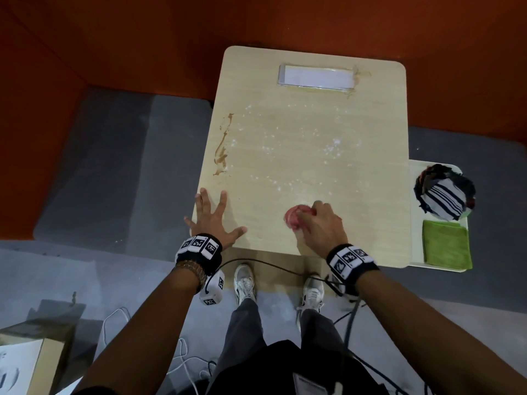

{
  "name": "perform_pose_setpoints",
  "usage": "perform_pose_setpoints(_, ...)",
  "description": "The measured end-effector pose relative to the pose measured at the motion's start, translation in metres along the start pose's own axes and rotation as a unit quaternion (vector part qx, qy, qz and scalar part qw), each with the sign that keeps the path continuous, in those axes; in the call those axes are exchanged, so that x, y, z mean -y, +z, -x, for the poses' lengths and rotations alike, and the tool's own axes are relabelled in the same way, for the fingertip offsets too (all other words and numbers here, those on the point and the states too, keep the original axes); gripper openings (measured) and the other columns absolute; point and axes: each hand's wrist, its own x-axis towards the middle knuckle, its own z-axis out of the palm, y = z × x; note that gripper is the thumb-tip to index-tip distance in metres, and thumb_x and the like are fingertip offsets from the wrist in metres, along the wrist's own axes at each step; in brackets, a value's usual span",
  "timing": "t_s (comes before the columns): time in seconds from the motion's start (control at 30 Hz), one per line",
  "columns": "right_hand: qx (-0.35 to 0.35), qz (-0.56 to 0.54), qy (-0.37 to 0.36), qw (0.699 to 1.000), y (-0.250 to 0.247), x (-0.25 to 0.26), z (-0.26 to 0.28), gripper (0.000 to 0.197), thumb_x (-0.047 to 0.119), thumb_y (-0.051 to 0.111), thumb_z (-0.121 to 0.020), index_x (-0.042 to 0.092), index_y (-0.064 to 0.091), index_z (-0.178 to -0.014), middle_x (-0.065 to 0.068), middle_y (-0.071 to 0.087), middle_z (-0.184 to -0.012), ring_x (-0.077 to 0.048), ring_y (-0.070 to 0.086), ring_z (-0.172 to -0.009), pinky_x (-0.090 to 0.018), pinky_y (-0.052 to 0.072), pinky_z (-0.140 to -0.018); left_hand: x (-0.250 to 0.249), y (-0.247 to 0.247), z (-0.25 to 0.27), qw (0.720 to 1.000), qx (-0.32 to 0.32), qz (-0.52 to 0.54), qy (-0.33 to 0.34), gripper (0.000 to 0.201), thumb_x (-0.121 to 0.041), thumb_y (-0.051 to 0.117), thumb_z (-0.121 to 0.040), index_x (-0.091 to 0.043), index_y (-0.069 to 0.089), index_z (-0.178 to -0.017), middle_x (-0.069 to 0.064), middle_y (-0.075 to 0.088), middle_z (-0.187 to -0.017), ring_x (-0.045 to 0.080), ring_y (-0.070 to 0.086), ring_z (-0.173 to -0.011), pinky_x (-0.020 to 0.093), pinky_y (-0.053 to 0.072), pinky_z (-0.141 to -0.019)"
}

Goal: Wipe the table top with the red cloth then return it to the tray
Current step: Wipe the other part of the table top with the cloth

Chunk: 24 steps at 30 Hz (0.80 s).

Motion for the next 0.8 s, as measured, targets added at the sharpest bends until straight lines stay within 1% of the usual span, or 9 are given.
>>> perform_pose_setpoints(0.1,-0.021,-0.025,0.032,0.999,0.002,0.033,-0.020,0.023,0.023,0.075,-0.074,0.013,0.071,-0.094,-0.016,0.058,-0.095,-0.034,0.056,-0.086,-0.038,0.052,-0.061,-0.001,-0.001,-0.001,1.000,0.008,-0.007,-0.003,0.115,-0.080,0.056,-0.066,-0.044,-0.019,-0.145,0.002,-0.040,-0.150,0.023,-0.031,-0.142,0.072,0.008,-0.108)
perform_pose_setpoints(0.2,0.046,-0.014,-0.064,0.997,0.018,0.065,-0.006,0.024,0.025,0.073,-0.077,0.014,0.070,-0.098,-0.012,0.057,-0.100,-0.030,0.055,-0.090,-0.041,0.056,-0.066,0.000,-0.002,-0.002,1.000,0.010,-0.007,-0.002,0.116,-0.083,0.055,-0.063,-0.045,-0.017,-0.146,0.002,-0.038,-0.151,0.023,-0.030,-0.142,0.072,0.010,-0.107)
perform_pose_setpoints(0.27,0.067,0.001,-0.090,0.994,0.015,0.045,0.005,0.029,0.029,0.076,-0.074,0.015,0.071,-0.099,-0.011,0.058,-0.097,-0.029,0.056,-0.088,-0.039,0.056,-0.065,0.002,-0.002,-0.002,1.000,0.010,-0.005,0.000,0.116,-0.083,0.055,-0.063,-0.045,-0.016,-0.146,0.001,-0.038,-0.152,0.023,-0.029,-0.143,0.071,0.012,-0.108)
perform_pose_setpoints(0.4,-0.007,0.014,-0.030,0.999,0.006,0.020,0.004,0.027,0.030,0.077,-0.072,0.015,0.073,-0.094,-0.011,0.058,-0.092,-0.030,0.058,-0.084,-0.034,0.050,-0.060,0.002,-0.002,-0.001,1.000,0.013,-0.012,0.002,0.115,-0.080,0.056,-0.065,-0.044,-0.016,-0.147,0.002,-0.037,-0.152,0.023,-0.029,-0.143,0.069,0.013,-0.109)
perform_pose_setpoints(0.5,0.025,-0.021,-0.101,0.994,0.018,0.071,0.004,0.020,0.023,0.065,-0.083,0.012,0.071,-0.099,-0.012,0.058,-0.100,-0.029,0.056,-0.092,-0.039,0.056,-0.068,0.001,-0.005,-0.001,1.000,0.009,-0.019,0.002,0.112,-0.075,0.059,-0.069,-0.042,-0.014,-0.148,0.003,-0.034,-0.153,0.025,-0.027,-0.143,0.069,0.017,-0.109)
perform_pose_setpoints(0.53,0.053,-0.008,-0.150,0.987,0.023,0.083,0.010,0.023,0.023,0.061,-0.083,0.011,0.070,-0.100,-0.013,0.058,-0.102,-0.029,0.055,-0.093,-0.040,0.055,-0.068,0.002,-0.006,0.000,1.000,0.010,-0.015,0.004,0.110,-0.073,0.060,-0.070,-0.043,-0.013,-0.148,0.003,-0.033,-0.154,0.024,-0.026,-0.144,0.068,0.018,-0.109)
perform_pose_setpoints(0.6,0.073,0.034,-0.201,0.976,0.022,0.069,0.014,0.025,0.021,0.068,-0.076,0.011,0.071,-0.099,-0.013,0.059,-0.099,-0.029,0.055,-0.089,-0.040,0.055,-0.063,0.005,-0.007,-0.001,1.000,0.010,-0.003,0.011,0.107,-0.067,0.062,-0.073,-0.045,-0.010,-0.148,0.002,-0.031,-0.155,0.023,-0.025,-0.144,0.068,0.019,-0.109)
perform_pose_setpoints(0.7,0.028,0.081,-0.184,0.979,0.015,0.022,0.015,0.032,0.023,0.083,-0.064,0.015,0.073,-0.094,-0.011,0.060,-0.095,-0.027,0.056,-0.083,-0.036,0.052,-0.057,0.006,-0.007,0.000,1.000,0.018,0.001,0.015,0.104,-0.062,0.064,-0.076,-0.046,-0.010,-0.147,0.001,-0.032,-0.154,0.023,-0.027,-0.144,0.067,0.017,-0.110)
perform_pose_setpoints(0.8,0.032,0.080,-0.174,0.981,0.011,0.046,0.008,0.031,0.022,0.078,-0.070,0.013,0.073,-0.099,-0.013,0.061,-0.100,-0.028,0.057,-0.088,-0.037,0.055,-0.060,0.004,-0.009,0.001,1.000,0.020,0.003,0.014,0.105,-0.061,0.065,-0.076,-0.045,-0.010,-0.148,0.001,-0.033,-0.154,0.024,-0.027,-0.144,0.068,0.015,-0.109)
